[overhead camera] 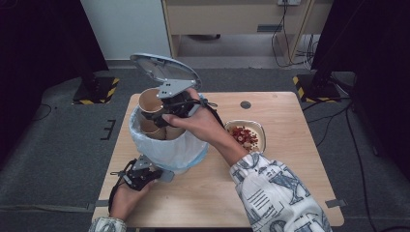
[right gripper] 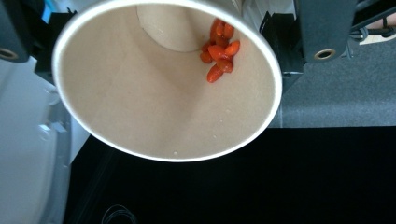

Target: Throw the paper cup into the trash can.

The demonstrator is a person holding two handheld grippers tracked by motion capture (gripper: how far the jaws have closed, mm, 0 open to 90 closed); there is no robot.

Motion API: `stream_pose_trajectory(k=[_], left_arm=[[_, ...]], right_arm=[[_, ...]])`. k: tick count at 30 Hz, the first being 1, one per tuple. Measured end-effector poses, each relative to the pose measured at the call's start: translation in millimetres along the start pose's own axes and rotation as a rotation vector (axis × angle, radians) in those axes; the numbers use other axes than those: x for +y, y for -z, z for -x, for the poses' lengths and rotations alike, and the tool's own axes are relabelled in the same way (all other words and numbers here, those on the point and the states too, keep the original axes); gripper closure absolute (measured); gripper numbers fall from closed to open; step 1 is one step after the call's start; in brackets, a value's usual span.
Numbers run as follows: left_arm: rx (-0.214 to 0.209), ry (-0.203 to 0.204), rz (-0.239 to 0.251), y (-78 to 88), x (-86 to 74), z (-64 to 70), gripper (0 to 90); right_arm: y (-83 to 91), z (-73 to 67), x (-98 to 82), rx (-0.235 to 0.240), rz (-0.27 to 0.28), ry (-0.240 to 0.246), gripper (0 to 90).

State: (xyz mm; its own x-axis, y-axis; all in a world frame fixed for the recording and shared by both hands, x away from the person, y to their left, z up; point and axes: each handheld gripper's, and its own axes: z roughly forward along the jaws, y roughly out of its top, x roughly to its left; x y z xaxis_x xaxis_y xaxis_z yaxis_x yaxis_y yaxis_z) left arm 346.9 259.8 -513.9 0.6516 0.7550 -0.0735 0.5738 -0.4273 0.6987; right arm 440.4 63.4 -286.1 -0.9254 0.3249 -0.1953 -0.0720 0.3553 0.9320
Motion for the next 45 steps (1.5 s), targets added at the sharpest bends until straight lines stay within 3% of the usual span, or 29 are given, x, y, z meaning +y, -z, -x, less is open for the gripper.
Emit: stream_pose_trajectory(k=[6,22,31,45], left_arm=[[0.0,-0.001,0.001,0.0,0.0,0.1,90.0],[0.0,0.0,0.0,0.0,0.1,0.1,90.0],[-0.001,-0.001,0.003,-0.2,-0.1,0.1,90.0],[0.0,-0.003,0.003,-0.2,-0.1,0.1,90.0]], right_arm=[[-11.3,-2.5,1.7,0.028,-0.005,-0.061,13.0],[2.2,7.9,-8.4,-0.009,-0.016,-0.08,13.2],[10.5,13.6,-16.4,-0.044,-0.034,-0.116,11.7],[36.0,22.7,-29.9,-0.082,-0.026,-0.153,10.6]])
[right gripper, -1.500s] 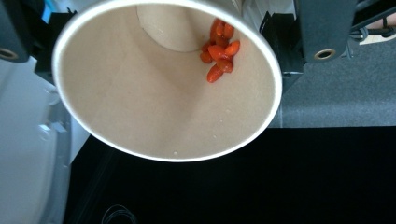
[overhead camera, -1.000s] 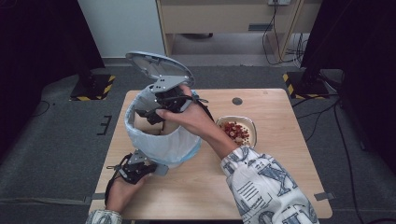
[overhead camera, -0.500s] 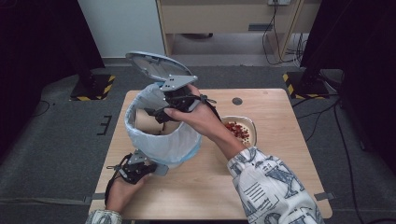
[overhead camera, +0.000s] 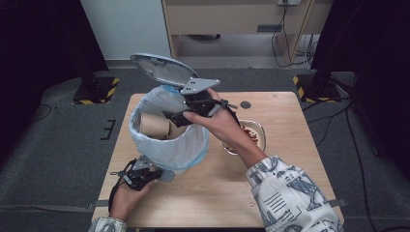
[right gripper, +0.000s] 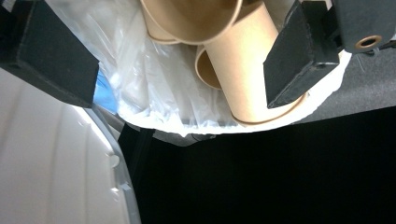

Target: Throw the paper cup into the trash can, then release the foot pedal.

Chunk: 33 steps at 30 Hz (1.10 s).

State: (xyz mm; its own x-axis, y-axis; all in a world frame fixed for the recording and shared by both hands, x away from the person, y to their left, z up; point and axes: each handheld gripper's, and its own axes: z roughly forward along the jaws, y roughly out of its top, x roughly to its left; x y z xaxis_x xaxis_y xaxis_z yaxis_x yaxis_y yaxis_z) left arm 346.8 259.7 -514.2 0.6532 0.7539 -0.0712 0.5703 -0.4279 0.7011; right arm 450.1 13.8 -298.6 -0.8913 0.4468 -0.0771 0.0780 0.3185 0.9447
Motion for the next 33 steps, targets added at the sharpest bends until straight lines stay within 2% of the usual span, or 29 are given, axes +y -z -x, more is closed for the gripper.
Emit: stream_pose_trajectory(k=[14,16,17,19,21,22,23,24,25,26,29,33], left_arm=[[-0.002,-0.009,-0.001,1.5,-0.2,0.2,89.2],[0.044,-0.034,0.001,5.2,0.3,2.6,77.6],[0.051,-0.035,0.01,7.7,0.2,2.6,73.9],[0.053,-0.01,0.062,17.1,-0.3,1.3,71.8],[0.065,0.02,0.11,26.4,-2.1,-1.1,70.2],[0.081,0.037,0.114,29.9,-4.0,-3.1,69.2],[0.087,0.043,0.115,31.3,-5.2,-4.8,68.0],[0.089,0.055,0.117,32.6,-7.0,-6.7,67.8],[0.097,0.067,0.115,33.4,-8.3,-8.5,67.4],[0.108,0.076,0.117,34.4,-9.3,-10.4,67.1],[0.128,0.096,0.123,36.4,-10.5,-13.0,65.9],[0.158,0.118,0.123,36.8,-11.2,-15.9,59.6]], right_arm=[[30.5,21.2,-18.5,-0.048,0.0,-0.027,10.6],[37.1,26.0,-21.7,-0.062,0.002,-0.036,10.8],[40.4,28.6,-23.4,-0.059,-0.006,-0.042,10.6],[46.5,32.9,-27.9,-0.075,-0.007,-0.046,10.7],[51.9,36.1,-31.7,-0.072,-0.008,-0.051,10.8],[54.6,37.5,-33.3,-0.062,-0.023,-0.04,7.5],[54.8,37.2,-37.4,-0.06,-0.099,0.009,8.1],[55.8,36.8,-41.0,-0.072,-0.086,-0.004,10.7],[58.1,37.8,-44.8,-0.062,-0.074,-0.025,10.6],[60.8,39.2,-47.1,-0.056,-0.079,-0.026,10.1],[71.2,45.7,-50.3,-0.074,-0.056,-0.047,10.0],[86.1,56.5,-53.9,-0.115,-0.045,-0.063,9.2]])
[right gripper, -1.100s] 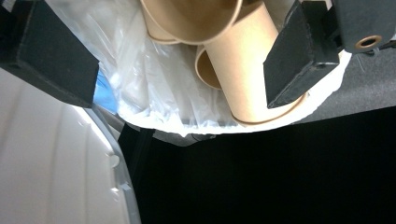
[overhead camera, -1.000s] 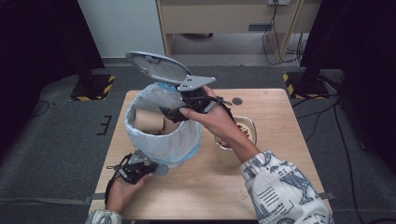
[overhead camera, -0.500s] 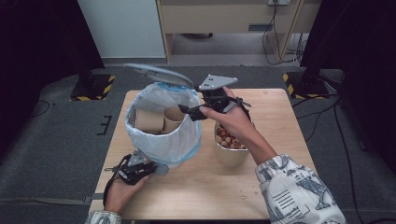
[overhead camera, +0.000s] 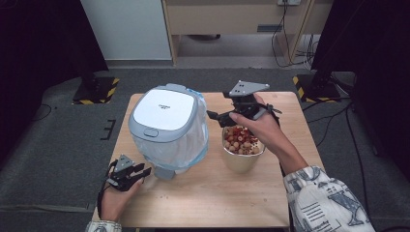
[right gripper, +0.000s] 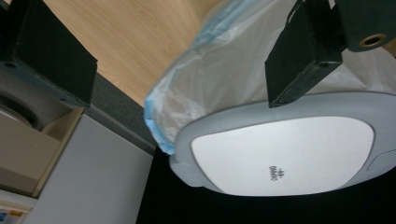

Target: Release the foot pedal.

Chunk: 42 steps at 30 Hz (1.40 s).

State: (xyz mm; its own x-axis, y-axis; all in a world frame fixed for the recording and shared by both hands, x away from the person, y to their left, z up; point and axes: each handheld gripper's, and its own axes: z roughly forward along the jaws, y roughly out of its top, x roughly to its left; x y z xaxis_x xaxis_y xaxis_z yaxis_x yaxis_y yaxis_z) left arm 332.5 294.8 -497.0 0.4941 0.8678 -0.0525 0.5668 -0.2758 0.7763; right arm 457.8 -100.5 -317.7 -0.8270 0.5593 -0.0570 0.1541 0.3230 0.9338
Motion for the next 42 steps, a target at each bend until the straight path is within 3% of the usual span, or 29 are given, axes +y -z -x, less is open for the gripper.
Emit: stream_pose_trajectory(k=[7,15,19,22,29,42], left_arm=[[0.036,0.032,-0.005,-0.4,-0.7,-5.8,43.2],[0.044,0.029,-0.03,-4.9,-2.5,-9.2,27.1],[0.057,0.032,-0.038,-8.1,-3.8,-11.9,18.3],[0.076,0.032,-0.06,-10.8,-5.2,-13.3,13.1],[0.118,0.038,-0.063,-13.0,-8.1,-19.1,9.9],[0.166,0.037,-0.083,-13.7,-12.4,-26.0,9.9]], right_arm=[[16.6,15.3,-9.2,-0.046,0.018,-0.03,8.2],[29.3,26.5,-23.5,-0.092,0.02,-0.044,6.9],[40.5,34.7,-35.8,-0.142,0.025,-0.059,6.3],[53.3,44.2,-48.5,-0.212,0.046,-0.075,6.2],[81.4,64.1,-85.1,-0.353,0.052,-0.138,6.9],[119.3,80.1,-165.8,-0.479,-0.014,-0.261,8.1]])
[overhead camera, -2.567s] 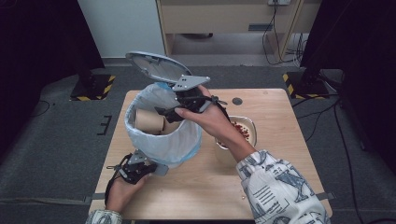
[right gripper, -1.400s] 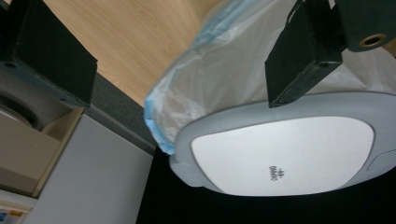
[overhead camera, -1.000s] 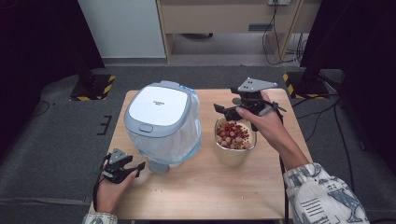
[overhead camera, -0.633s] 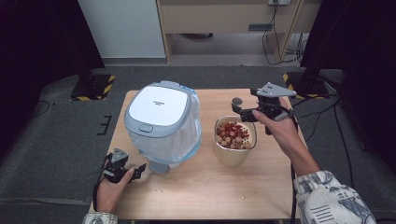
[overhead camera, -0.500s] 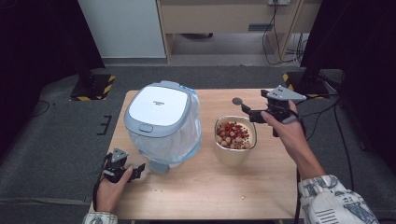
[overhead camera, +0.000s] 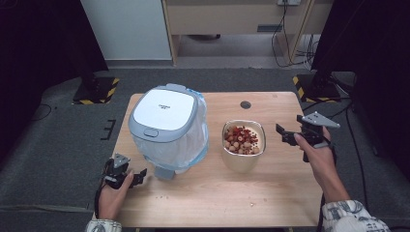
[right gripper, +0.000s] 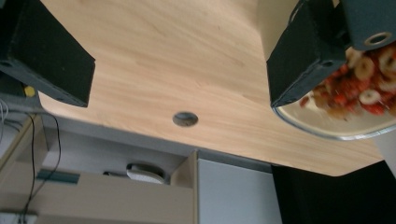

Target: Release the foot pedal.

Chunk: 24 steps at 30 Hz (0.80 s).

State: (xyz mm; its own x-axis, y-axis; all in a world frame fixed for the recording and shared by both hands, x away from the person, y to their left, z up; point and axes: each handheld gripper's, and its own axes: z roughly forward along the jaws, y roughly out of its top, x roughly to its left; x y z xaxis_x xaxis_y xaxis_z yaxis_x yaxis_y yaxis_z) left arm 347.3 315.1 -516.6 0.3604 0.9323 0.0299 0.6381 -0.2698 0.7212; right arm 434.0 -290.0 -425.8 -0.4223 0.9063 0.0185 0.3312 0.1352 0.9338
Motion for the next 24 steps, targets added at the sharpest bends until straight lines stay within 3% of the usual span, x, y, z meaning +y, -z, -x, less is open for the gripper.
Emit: stream_pose_trajectory(k=[8,17,24], left_arm=[[0.024,0.013,-0.018,-2.2,-3.7,-5.4,10.0],[0.042,0.017,-0.047,-6.4,-8.4,-11.4,10.3],[0.038,0.016,-0.05,-9.7,-10.2,-12.6,8.8]], right_arm=[[3.3,11.9,-34.3,-0.033,-0.055,-0.042,8.0],[-3.0,18.6,-59.5,-0.079,-0.114,-0.084,8.0],[-11.4,20.5,-79.8,-0.115,-0.199,-0.11,8.7]])
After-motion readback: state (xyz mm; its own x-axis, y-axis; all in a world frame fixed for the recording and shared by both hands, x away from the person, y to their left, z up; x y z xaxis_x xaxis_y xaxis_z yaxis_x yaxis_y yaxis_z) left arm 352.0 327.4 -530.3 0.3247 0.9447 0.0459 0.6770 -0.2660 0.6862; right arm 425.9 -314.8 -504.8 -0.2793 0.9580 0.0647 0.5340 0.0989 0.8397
